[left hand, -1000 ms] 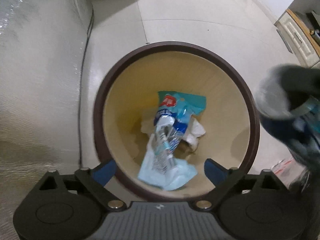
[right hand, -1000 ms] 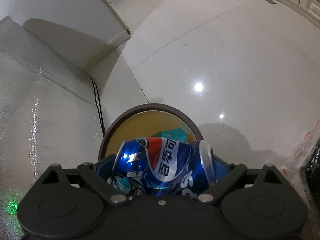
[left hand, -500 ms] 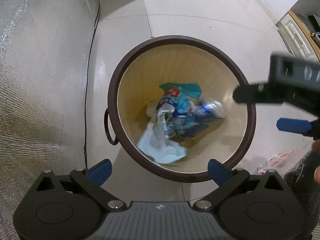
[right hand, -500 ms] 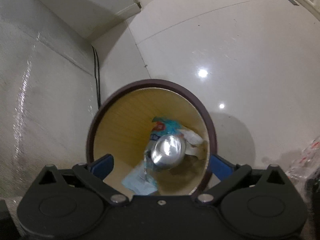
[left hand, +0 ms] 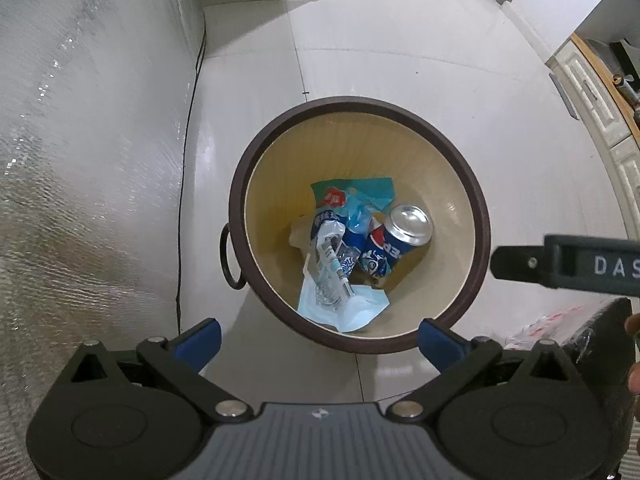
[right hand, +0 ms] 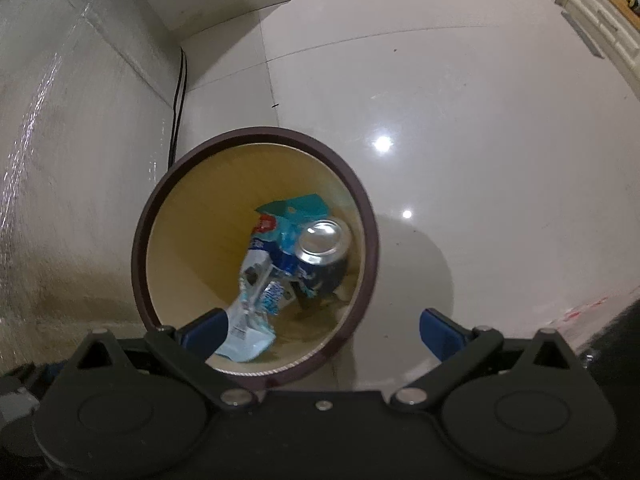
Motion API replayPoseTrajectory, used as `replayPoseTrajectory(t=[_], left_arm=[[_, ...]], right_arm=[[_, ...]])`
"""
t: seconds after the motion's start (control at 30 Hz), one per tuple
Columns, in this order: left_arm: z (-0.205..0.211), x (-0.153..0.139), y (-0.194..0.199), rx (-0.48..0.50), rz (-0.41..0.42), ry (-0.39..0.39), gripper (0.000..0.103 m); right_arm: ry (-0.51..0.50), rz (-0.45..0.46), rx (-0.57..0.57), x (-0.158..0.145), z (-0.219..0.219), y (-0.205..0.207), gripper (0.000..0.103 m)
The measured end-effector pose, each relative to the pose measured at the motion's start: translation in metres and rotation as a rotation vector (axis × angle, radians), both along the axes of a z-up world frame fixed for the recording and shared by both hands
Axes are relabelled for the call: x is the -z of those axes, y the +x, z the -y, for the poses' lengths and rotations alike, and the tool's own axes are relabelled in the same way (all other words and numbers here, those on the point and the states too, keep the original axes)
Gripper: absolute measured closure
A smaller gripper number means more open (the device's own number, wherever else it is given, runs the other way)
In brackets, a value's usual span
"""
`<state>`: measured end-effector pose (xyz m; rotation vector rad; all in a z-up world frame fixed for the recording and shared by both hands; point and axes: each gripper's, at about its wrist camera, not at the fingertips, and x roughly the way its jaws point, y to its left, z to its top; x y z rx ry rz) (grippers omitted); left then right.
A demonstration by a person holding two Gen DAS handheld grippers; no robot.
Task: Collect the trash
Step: 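Raise both open tools and move them back toward the bed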
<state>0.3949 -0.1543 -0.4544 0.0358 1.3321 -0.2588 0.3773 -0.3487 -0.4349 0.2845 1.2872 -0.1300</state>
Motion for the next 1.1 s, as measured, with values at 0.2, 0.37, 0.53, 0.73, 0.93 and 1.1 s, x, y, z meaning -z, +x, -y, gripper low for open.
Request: replayPoseTrajectory(t=[0.2,0.37,0.53,0.73,0.93,1.1], left_arm=[[0.0,-0.019,-0.009,0.004,0.016,0.009,0.0],[-0.003,-0.035,-0.019,0.003,0.035,0.014,0.0],[-0.015,-0.053,-0.031,-0.017,0.057,0.023,0.0],[-0.025,-0.08,-0.045,-0.042,0.097,0.025,0.0],[-0.033,-0.109,-0.061,-0.062,0.141,0.017,0.0],[-0.038,-0.134,-0.077,-0.056,0.179,0.013,0.0]], right_arm=[[-0.016,0.031,0.009,-0.021,0.003,-0.016,0.0],[-0.037,0.065,-0.014,-0.038,-0.007,-0.026,0.0],[-0.05,0.095,-0.041,-0.053,-0.012,-0.041,0.0],[-0.063,0.145,-0.033,-0.077,-0.007,-0.06,0.0],[-0.103,0.187,-0.042,-0.101,-0.003,-0.083,0.0],[-0.108,0.223,-0.042,-0.117,-0.002,-0.104,0.0]])
